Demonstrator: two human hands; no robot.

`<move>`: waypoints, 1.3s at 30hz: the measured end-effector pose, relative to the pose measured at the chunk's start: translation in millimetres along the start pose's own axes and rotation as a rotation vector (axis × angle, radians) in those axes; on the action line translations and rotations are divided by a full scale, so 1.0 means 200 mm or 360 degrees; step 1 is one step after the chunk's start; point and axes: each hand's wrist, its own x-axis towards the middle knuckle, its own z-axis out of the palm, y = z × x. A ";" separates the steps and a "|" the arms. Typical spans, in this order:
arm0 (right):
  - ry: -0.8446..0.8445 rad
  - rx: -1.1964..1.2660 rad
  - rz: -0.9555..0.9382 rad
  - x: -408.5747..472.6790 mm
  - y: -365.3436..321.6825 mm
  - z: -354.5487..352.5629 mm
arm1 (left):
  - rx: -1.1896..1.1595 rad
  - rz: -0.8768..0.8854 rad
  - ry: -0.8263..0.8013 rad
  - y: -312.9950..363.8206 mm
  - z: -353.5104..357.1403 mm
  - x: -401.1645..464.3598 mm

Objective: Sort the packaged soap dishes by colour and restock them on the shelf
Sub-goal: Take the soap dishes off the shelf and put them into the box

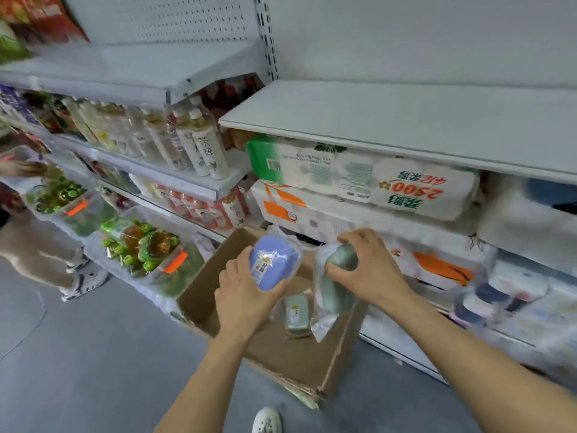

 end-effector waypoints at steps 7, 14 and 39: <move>-0.0165 0.0007 0.0629 0.25 0.01 0.71 | 0.0065 -0.0144 -0.0529 -0.56 0.27 0.50; -0.0423 -0.0095 0.1039 0.29 0.17 1.36 | 0.0246 -0.0290 -0.0986 -0.95 0.78 0.59; -0.0236 -0.0419 0.1013 -0.10 0.10 0.78 | 0.0474 0.1053 -0.0990 -0.36 0.54 0.44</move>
